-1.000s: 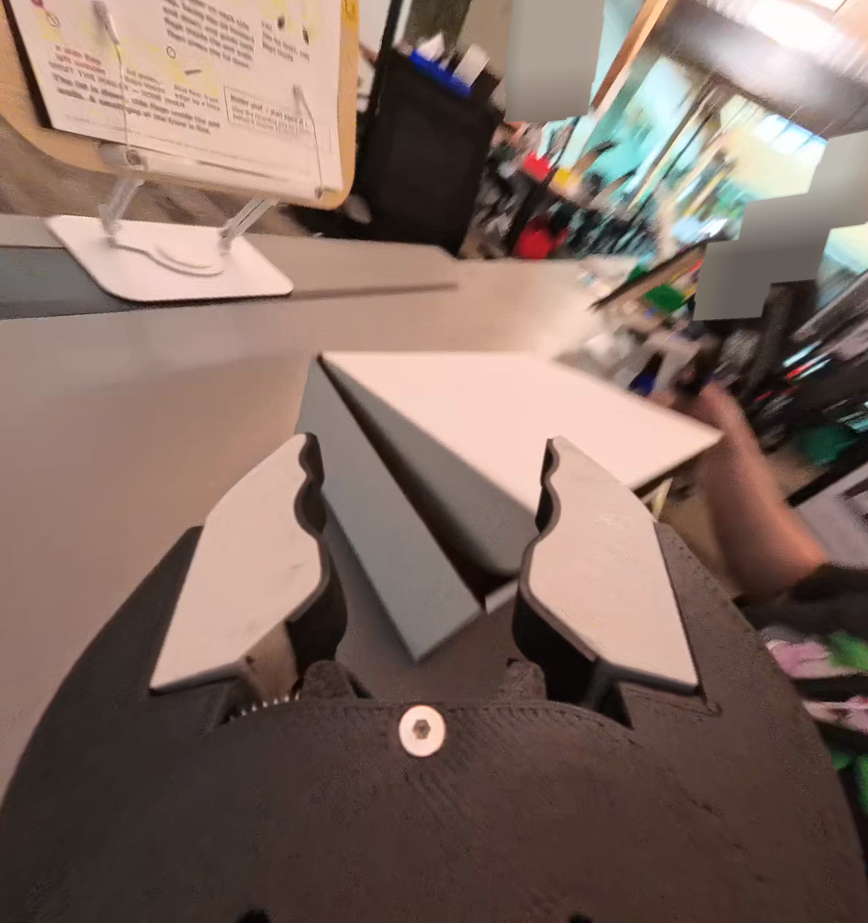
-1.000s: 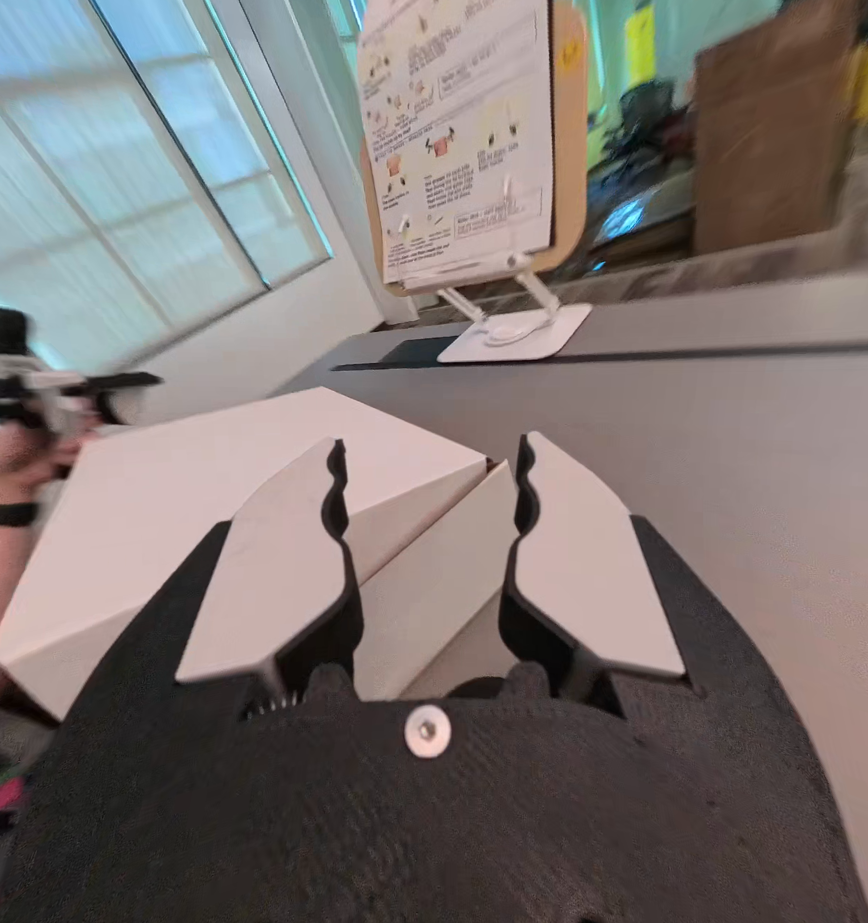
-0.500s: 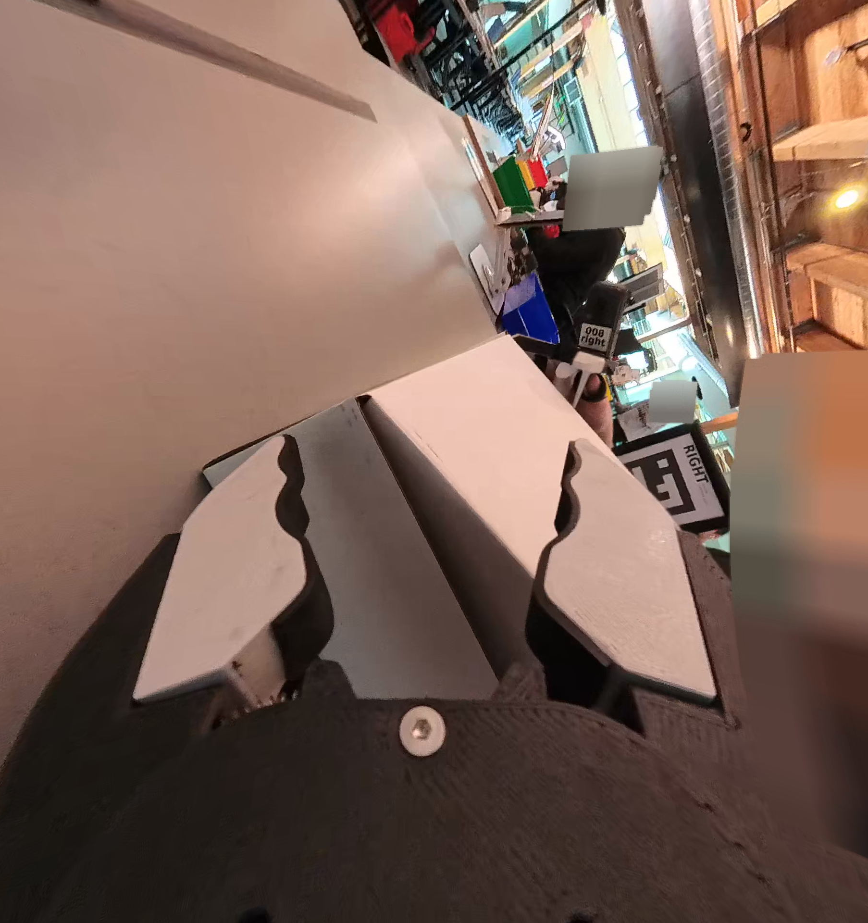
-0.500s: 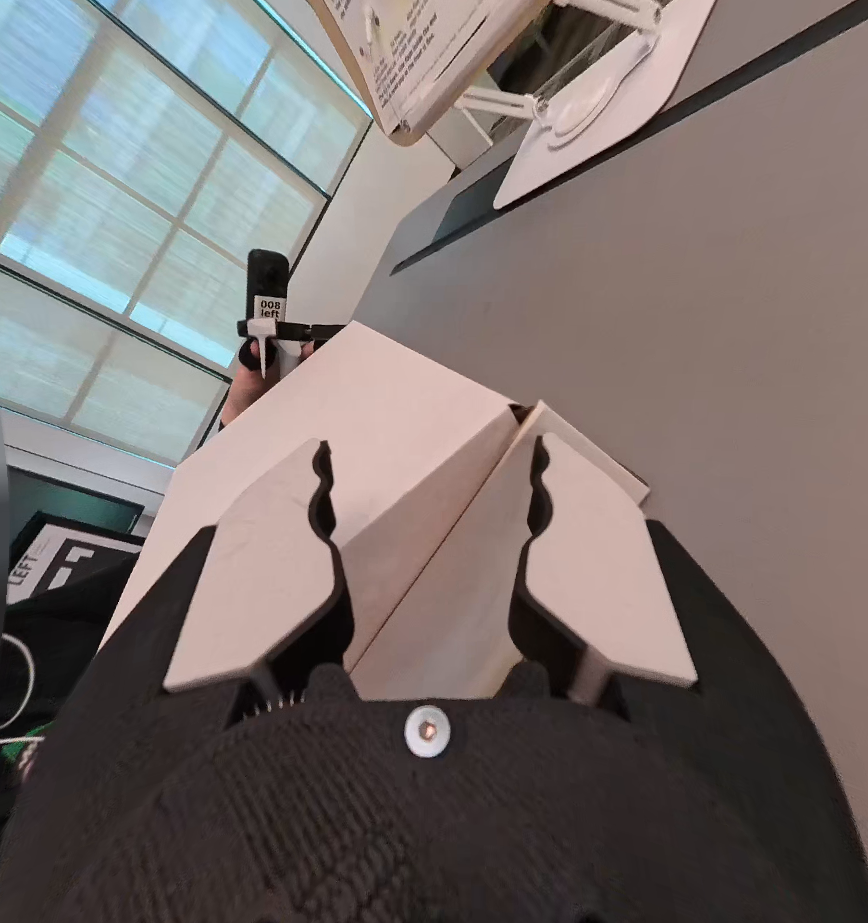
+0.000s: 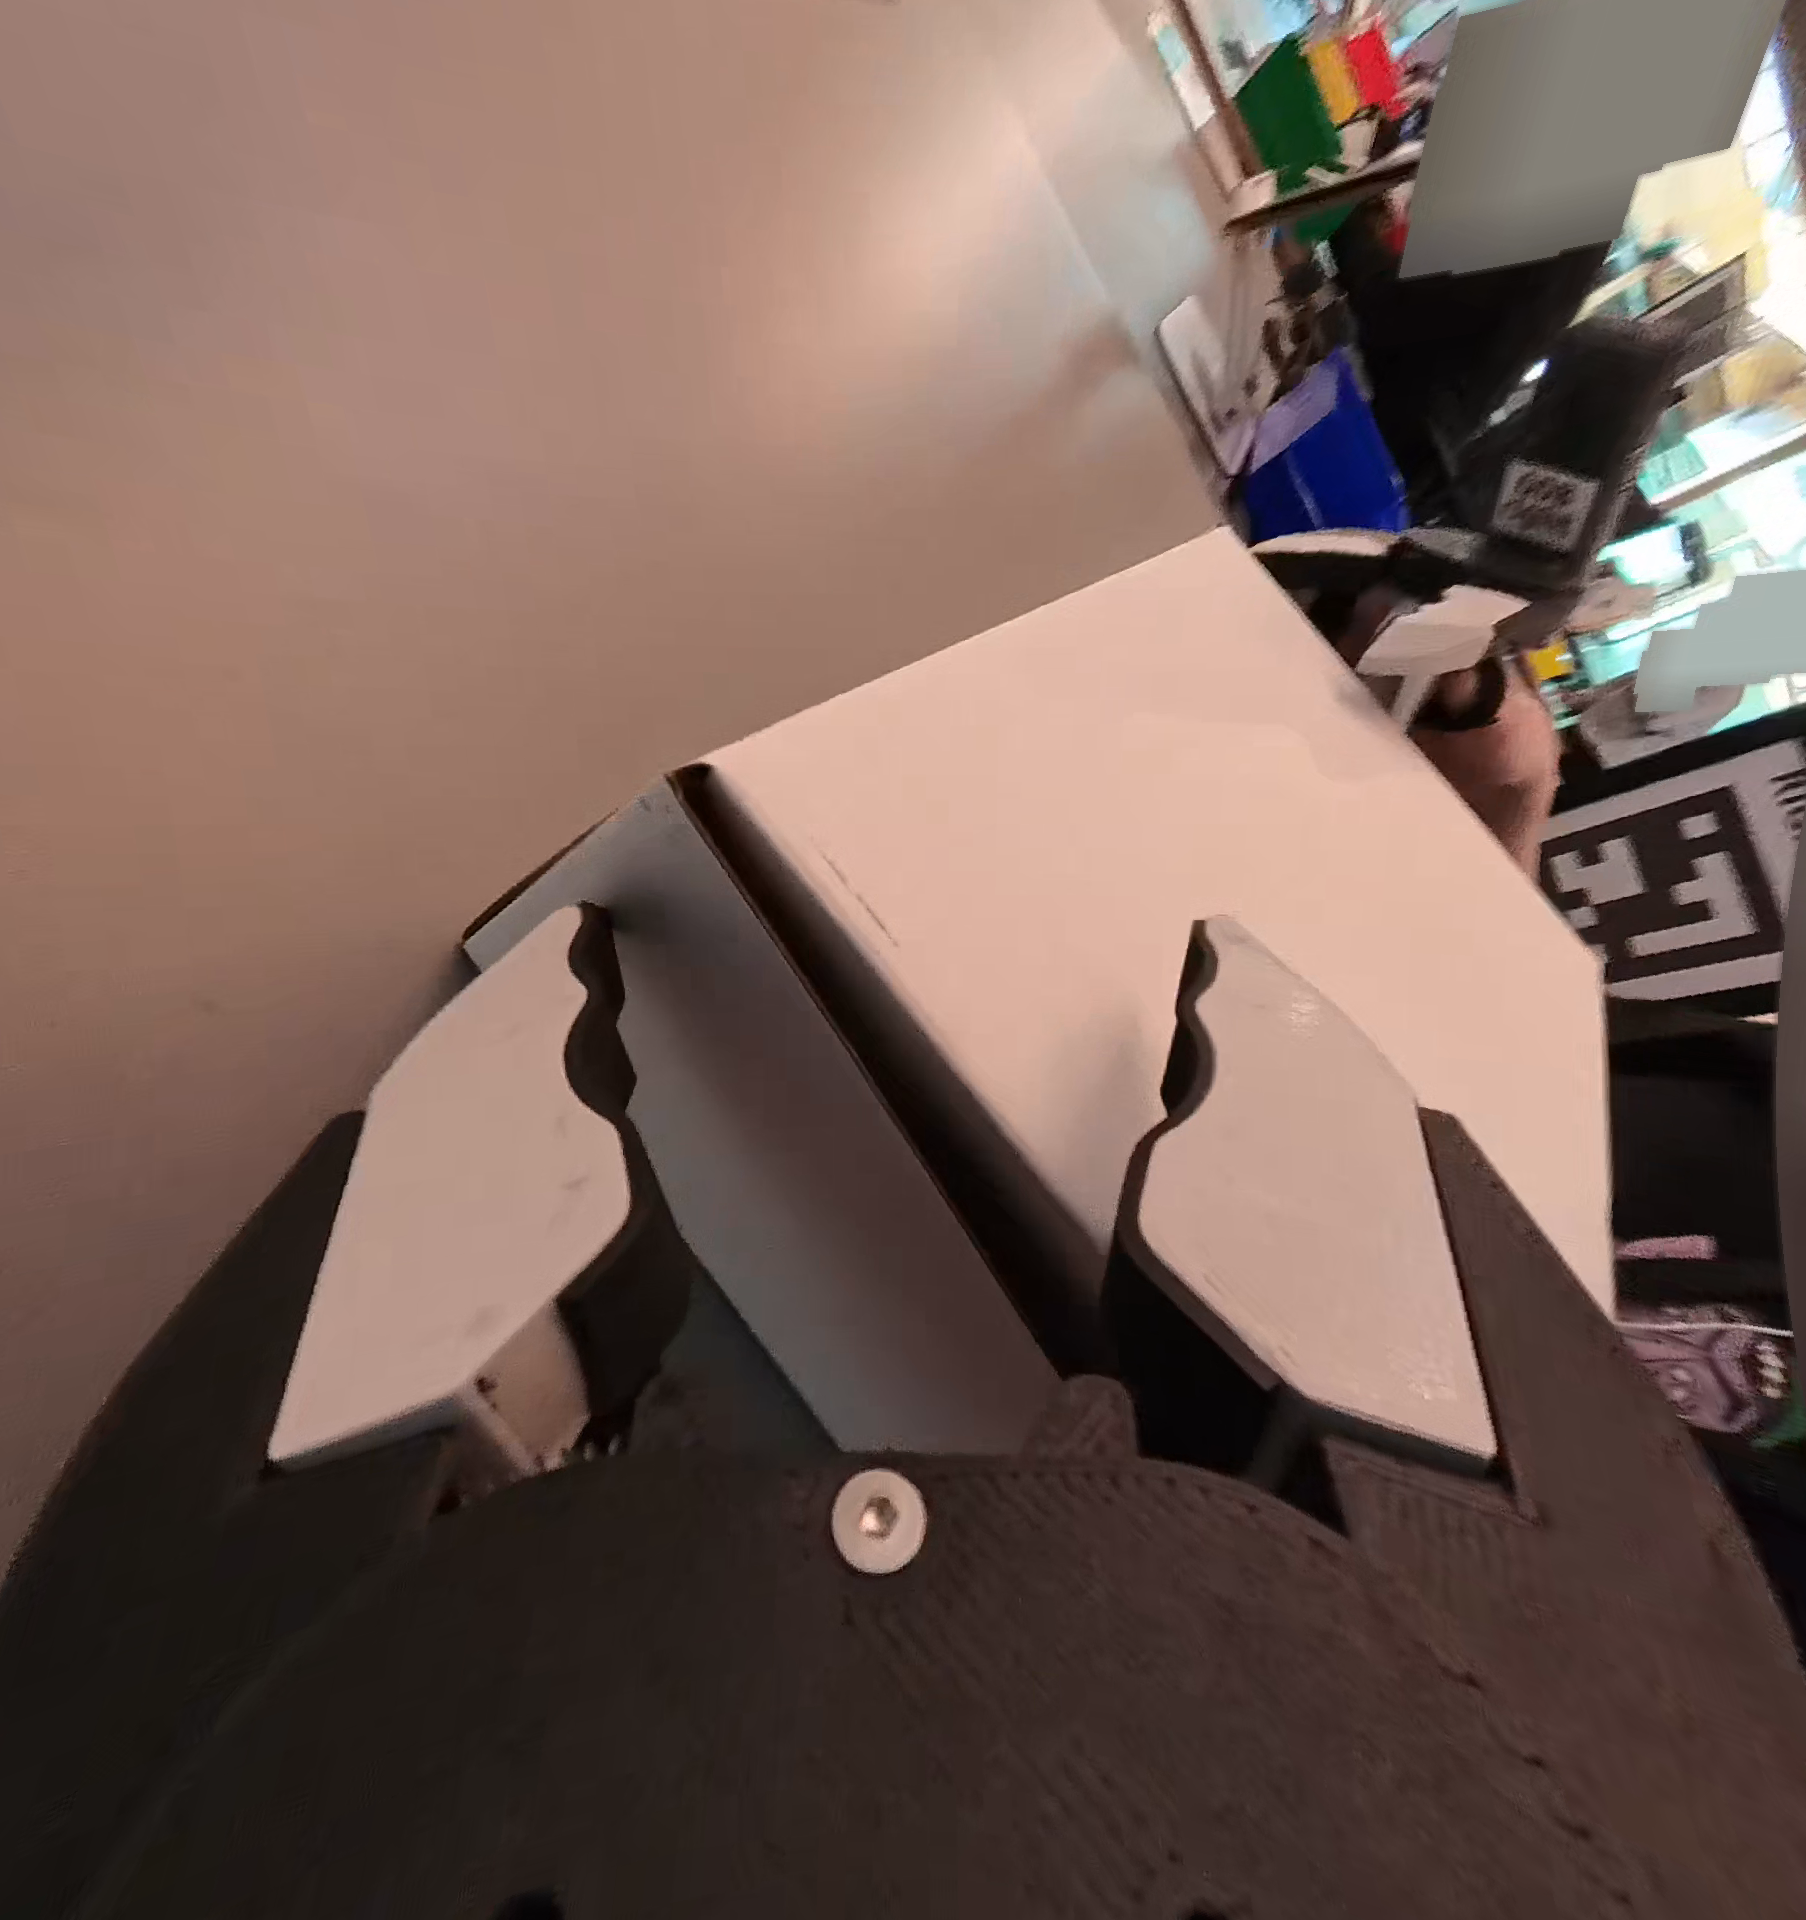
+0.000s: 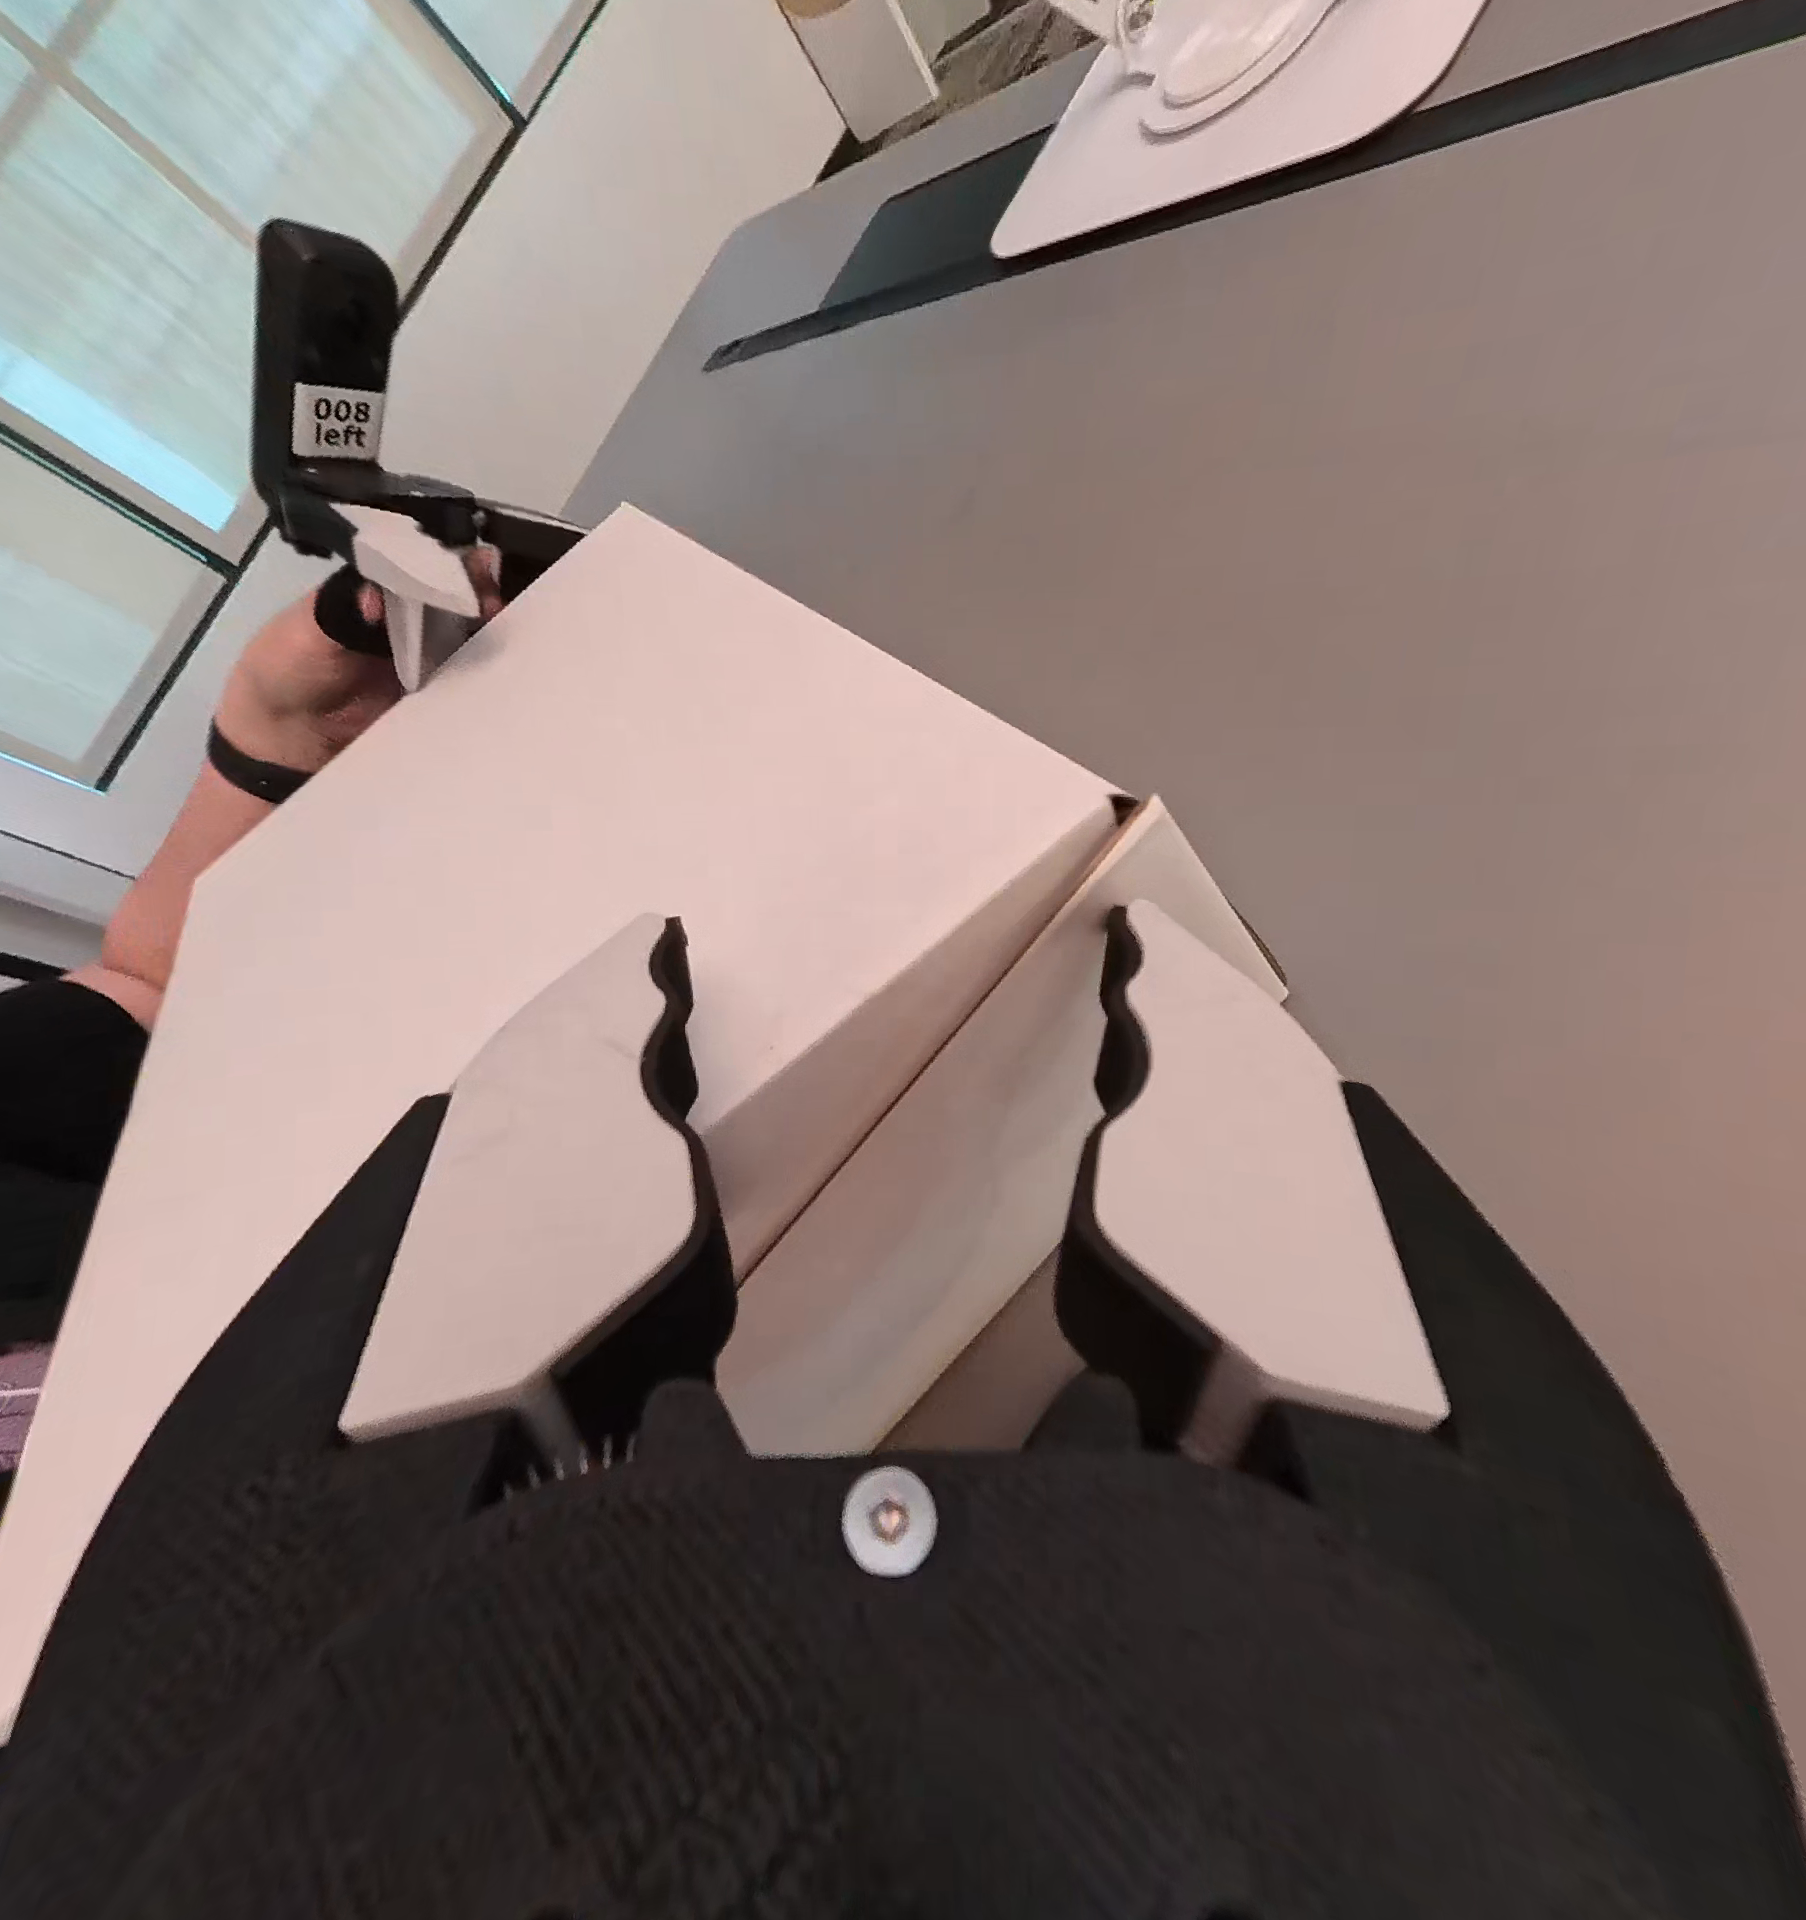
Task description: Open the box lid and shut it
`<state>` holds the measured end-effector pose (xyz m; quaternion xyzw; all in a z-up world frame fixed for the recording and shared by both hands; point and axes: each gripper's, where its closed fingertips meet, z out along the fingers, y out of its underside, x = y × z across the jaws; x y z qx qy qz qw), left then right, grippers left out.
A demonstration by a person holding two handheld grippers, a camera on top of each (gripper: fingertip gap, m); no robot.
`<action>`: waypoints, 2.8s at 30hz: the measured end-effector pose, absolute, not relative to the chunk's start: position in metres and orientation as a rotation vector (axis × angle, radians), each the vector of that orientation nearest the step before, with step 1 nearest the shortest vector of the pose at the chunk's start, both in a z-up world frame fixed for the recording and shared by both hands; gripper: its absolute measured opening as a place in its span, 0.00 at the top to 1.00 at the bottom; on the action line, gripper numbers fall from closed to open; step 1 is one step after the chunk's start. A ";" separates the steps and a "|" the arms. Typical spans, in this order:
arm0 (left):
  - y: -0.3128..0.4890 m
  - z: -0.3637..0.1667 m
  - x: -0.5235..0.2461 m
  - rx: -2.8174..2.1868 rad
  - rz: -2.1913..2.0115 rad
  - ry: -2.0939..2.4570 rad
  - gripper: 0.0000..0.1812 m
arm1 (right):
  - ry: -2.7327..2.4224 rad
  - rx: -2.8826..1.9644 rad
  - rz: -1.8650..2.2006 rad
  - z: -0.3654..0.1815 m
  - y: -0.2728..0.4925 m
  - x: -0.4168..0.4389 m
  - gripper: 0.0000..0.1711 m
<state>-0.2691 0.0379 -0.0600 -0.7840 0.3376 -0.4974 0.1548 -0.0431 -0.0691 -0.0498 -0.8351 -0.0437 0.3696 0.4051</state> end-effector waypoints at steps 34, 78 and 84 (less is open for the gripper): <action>0.044 -0.067 -0.291 -2.331 -1.414 0.749 0.58 | -0.473 -1.941 0.772 -0.051 0.022 0.028 0.93; 0.048 -0.072 -0.269 -2.431 -1.199 0.816 0.59 | -0.331 -2.003 0.948 -0.023 -0.071 -0.004 0.63; 0.043 -0.053 -0.276 -2.407 -1.359 0.747 0.64 | -0.155 -2.055 1.137 -0.024 -0.104 -0.018 0.57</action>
